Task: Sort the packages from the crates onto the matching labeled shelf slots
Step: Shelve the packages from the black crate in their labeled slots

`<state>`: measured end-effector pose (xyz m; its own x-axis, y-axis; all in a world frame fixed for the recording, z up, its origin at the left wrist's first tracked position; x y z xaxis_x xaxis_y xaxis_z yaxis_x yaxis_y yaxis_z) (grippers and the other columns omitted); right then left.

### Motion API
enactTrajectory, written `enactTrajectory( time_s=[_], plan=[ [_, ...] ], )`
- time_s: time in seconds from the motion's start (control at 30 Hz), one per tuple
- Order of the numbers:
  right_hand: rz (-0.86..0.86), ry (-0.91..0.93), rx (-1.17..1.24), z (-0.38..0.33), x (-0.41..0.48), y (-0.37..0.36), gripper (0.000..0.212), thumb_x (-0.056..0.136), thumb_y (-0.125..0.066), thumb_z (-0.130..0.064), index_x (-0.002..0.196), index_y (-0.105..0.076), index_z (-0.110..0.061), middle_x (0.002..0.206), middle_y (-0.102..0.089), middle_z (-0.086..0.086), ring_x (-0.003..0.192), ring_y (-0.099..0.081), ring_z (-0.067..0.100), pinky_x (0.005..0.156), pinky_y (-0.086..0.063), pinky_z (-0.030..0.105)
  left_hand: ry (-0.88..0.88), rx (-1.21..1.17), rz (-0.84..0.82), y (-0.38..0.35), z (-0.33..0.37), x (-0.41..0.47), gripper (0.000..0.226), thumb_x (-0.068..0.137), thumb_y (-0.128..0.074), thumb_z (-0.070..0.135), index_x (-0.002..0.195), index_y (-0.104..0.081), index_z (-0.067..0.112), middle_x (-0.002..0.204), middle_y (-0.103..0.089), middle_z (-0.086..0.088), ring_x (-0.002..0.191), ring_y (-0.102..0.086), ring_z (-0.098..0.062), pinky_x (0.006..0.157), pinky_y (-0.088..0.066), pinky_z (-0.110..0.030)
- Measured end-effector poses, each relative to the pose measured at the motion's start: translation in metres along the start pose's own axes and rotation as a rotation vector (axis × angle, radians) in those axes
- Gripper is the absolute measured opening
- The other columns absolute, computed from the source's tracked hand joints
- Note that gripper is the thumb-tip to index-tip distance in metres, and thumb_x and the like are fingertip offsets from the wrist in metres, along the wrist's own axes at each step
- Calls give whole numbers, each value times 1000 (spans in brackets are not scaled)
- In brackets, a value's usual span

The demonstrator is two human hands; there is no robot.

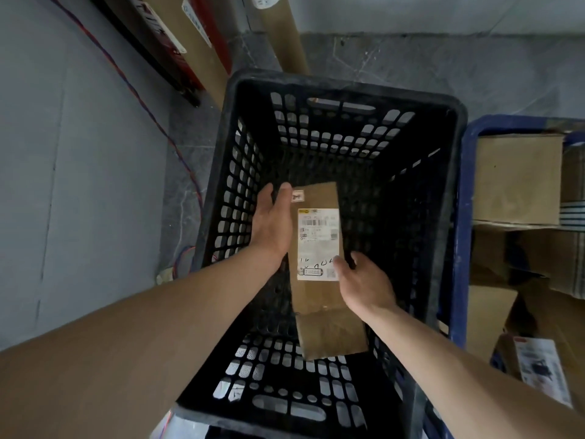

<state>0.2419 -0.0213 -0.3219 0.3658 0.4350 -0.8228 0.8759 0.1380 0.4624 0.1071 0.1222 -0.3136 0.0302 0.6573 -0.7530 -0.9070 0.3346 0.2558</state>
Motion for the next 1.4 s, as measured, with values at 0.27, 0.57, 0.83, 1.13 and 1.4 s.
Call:
enactTrajectory(
  time_s=[0.27,0.57,0.83,1.13,1.4],
  plan=[
    [-87,-60,442,-2,22,-22,69,103,-34,-66,161,-33,-30,152,-57,0,136,-55,25,115,-39,44,271,-29,-186,-8,-37,-6,69,99,-20,71,148,-45,30,152,-48,-1,142,-40,-26,117,-21,-52],
    [-149,-60,763,-14,28,-37,54,106,-30,-63,154,-41,-42,143,-62,-4,124,-63,20,103,-45,39,374,-102,-315,-27,-46,-16,70,92,-10,80,93,-67,41,85,-72,10,79,-66,-13,63,-46,-34],
    [-164,-13,803,-39,-11,-6,62,99,-31,-74,150,-47,-42,135,-68,-5,118,-68,19,103,-51,42,364,-109,-321,-9,2,-60,83,86,-13,87,145,-49,40,144,-57,-3,124,-56,-28,72,-47,-39],
    [-123,36,843,-104,-117,79,78,84,-37,-81,147,-51,-37,127,-72,-5,112,-71,19,100,-55,44,277,-157,-368,21,114,-160,82,87,-8,85,148,-43,42,154,-46,-1,142,-40,-32,107,-30,-59],
    [-81,137,821,-149,-241,165,44,108,-22,-61,110,-64,-49,104,-71,-22,100,-68,4,75,-51,26,182,-154,-465,48,203,-272,70,87,-6,84,119,-58,49,148,-52,1,142,-41,-34,110,-26,-62]
  ],
)
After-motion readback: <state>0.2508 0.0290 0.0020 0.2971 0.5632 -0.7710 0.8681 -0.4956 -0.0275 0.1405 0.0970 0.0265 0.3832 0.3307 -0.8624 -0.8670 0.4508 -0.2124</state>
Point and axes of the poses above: each hand's wrist, its own x-axis towards the middle knuckle, its own y-axis out of the back of the hand, z = x × y, the point moved 8 cm from there along x, towards the middle knuckle
